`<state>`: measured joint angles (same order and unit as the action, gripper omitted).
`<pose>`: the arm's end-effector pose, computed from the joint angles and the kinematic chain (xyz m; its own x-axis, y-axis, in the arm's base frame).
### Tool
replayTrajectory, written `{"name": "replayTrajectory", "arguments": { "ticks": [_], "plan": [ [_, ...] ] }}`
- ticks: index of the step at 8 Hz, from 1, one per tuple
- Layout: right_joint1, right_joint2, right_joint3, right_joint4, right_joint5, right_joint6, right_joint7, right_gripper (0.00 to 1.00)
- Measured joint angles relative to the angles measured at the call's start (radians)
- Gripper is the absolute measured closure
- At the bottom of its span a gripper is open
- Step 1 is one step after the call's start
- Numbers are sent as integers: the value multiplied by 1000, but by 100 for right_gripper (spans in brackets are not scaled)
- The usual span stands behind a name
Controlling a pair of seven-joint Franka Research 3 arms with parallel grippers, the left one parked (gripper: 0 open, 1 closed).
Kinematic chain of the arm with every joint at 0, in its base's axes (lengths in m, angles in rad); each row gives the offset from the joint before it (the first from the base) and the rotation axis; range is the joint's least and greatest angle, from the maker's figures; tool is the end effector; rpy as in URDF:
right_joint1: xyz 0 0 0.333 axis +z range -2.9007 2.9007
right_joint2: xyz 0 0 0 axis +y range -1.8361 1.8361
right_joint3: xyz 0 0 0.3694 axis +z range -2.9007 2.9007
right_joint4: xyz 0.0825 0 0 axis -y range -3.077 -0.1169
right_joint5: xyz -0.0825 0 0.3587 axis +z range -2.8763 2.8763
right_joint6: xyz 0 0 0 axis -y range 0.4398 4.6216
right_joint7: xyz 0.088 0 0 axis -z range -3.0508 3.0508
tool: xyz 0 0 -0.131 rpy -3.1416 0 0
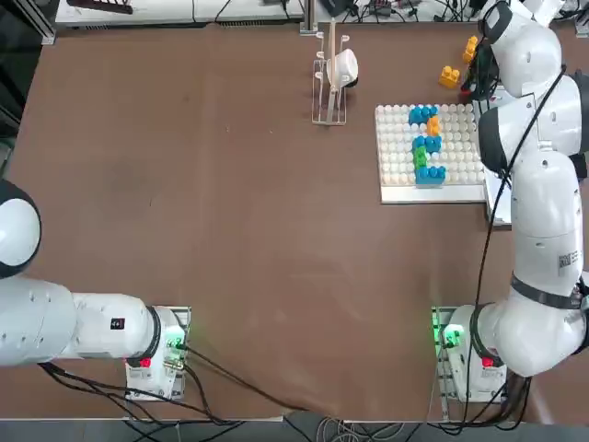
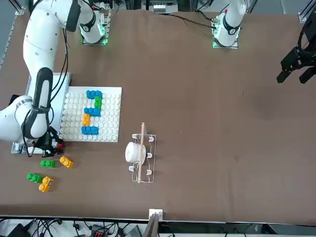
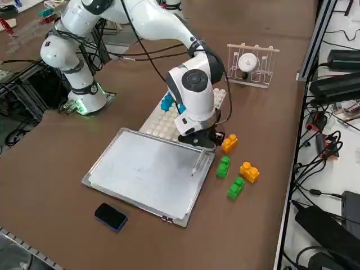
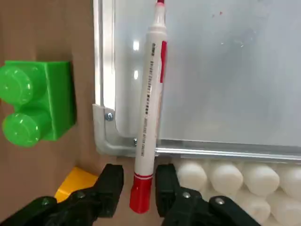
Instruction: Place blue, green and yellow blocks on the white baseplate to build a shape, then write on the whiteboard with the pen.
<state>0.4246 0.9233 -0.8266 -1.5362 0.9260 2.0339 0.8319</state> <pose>0.7043 -0.1011 0.2395 0.0479 -0.9850 -0.1658 -0.9986 -0.0431 -0.0319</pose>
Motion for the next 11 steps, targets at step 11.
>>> {"name": "replayTrajectory", "arguments": {
  "ticks": [11],
  "plan": [
    [5, -19, -2, 26, 3, -14, 0, 81]
  ]
}}
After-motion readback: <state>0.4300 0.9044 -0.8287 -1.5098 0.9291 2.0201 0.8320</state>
